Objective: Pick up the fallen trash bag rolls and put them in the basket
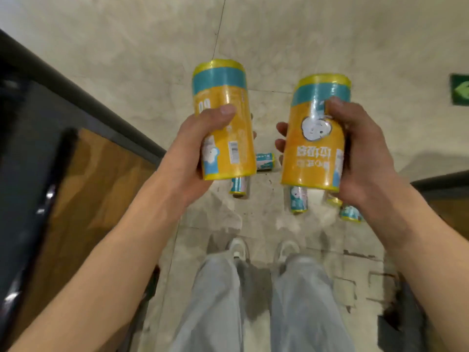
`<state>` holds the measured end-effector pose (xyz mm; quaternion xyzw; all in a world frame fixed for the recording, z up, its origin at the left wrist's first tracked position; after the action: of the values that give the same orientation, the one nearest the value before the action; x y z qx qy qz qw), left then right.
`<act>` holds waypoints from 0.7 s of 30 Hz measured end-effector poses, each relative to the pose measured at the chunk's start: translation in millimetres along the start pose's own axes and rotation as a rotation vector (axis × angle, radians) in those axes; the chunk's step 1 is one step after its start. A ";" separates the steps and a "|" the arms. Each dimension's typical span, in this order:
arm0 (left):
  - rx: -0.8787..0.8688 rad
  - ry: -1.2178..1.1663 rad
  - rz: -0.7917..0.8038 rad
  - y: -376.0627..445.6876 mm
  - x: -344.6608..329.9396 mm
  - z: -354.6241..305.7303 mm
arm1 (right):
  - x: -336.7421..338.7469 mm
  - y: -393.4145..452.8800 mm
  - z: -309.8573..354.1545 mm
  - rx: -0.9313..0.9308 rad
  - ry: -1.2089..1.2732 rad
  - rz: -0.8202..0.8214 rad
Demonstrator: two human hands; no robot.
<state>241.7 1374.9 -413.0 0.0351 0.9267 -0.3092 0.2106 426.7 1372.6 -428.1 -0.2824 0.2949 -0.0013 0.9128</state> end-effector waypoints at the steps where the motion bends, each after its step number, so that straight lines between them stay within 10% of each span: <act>1: -0.002 0.002 -0.005 -32.1 -23.4 -26.0 | -19.9 -30.4 24.2 0.007 -0.006 -0.008; 11: -0.019 0.176 0.191 -228.7 -175.9 -191.5 | -140.6 -243.1 173.5 0.197 0.071 -0.029; 21: 0.135 0.311 0.501 -316.2 -234.9 -180.1 | -136.9 -410.6 152.9 0.543 0.243 -0.301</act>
<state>327.1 1241.1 -10.0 0.3236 0.8877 -0.2994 0.1330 463.5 1129.4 -40.5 -0.0672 0.3456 -0.2484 0.9024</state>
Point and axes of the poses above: each hand's wrist, its own y-axis towards the middle knuckle, its own x-axis out of the back of the hand, z = x × y, the point moved 7 cm from there along y, towards the middle knuckle, and after that the axes turned 6 degrees about x, right-handed, at the moved point
